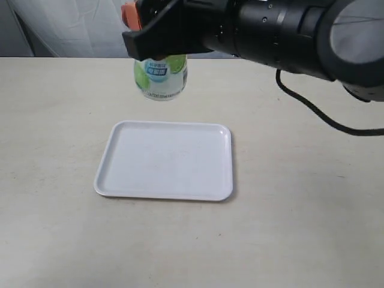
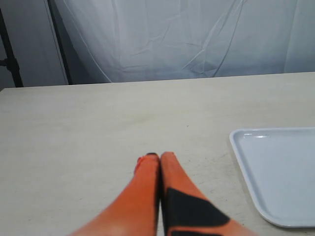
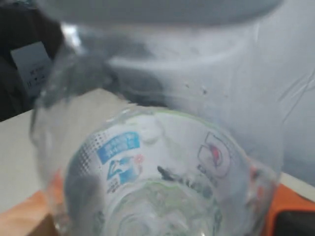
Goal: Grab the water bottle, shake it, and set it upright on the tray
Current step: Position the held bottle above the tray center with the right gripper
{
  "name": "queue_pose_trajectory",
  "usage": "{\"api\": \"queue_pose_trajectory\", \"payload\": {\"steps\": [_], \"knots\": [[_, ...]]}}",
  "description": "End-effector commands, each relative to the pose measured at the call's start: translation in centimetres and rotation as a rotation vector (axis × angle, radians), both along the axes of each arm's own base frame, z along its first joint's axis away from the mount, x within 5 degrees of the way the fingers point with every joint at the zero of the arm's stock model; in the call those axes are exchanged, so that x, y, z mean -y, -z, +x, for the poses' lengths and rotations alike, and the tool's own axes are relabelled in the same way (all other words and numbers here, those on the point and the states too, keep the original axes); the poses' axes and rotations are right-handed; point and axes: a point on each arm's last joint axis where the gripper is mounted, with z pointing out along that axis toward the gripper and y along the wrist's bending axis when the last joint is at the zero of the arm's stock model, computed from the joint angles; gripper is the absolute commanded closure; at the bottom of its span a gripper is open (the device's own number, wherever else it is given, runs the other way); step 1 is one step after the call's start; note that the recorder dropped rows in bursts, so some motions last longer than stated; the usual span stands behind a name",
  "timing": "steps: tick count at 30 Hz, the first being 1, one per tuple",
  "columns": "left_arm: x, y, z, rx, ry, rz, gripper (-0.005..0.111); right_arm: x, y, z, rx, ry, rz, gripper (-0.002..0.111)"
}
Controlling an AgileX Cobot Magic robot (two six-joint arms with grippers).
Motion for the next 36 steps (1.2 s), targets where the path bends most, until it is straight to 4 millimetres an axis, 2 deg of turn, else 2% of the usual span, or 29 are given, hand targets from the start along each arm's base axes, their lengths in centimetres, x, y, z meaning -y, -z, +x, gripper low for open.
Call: {"api": "queue_pose_trajectory", "payload": {"steps": [1,3,5,7,10,12,15,19,21,24,26,29,32,36], "knots": [[0.0,0.0,0.0,0.008,0.002,-0.006,0.106,-1.1,2.6,-0.2,-0.085,-0.093,-0.13,0.109],[0.0,0.0,0.0,0.008,0.002,-0.006,0.106,-1.1,3.6,0.1,-0.064,-0.109,-0.194,0.109],[0.0,0.0,0.0,0.008,0.002,-0.006,0.106,-0.3,4.1,1.2,-0.043,-0.05,-0.193,0.109],[0.0,0.0,0.0,0.008,0.002,-0.006,0.106,1.4,4.5,3.1,-0.098,0.133,-0.072,0.109],[0.0,0.0,0.0,0.008,0.002,-0.006,0.106,3.2,4.8,4.6,-0.166,0.355,0.078,0.109],[0.0,0.0,0.0,0.008,0.002,-0.006,0.106,2.8,4.8,4.3,-0.181,0.317,0.064,0.109],[0.0,0.0,0.0,0.008,0.002,-0.006,0.106,0.3,4.7,2.1,-0.183,0.124,-0.016,0.109],[0.0,0.0,0.0,0.008,0.002,-0.006,0.106,-1.8,4.5,-0.7,-0.057,-0.042,-0.115,0.109],[0.0,0.0,0.0,0.008,0.002,-0.006,0.106,-1.7,4.5,-0.3,-0.002,-0.041,-0.147,0.109],[0.0,0.0,0.0,0.008,0.002,-0.006,0.106,0.1,4.6,1.9,0.013,0.083,-0.139,0.109],[0.0,0.0,0.0,0.008,0.002,-0.006,0.106,2.0,4.9,3.9,-0.024,0.226,-0.092,0.109],[0.0,0.0,0.0,0.008,0.002,-0.006,0.106,3.5,5.3,5.2,-0.127,0.321,-0.038,0.109],[0.0,0.0,0.0,0.008,0.002,-0.006,0.106,2.1,5.6,3.9,-0.172,0.212,-0.065,0.109],[0.0,0.0,0.0,0.008,0.002,-0.006,0.106,-0.1,5.7,1.6,-0.102,0.095,-0.112,0.109]]}}
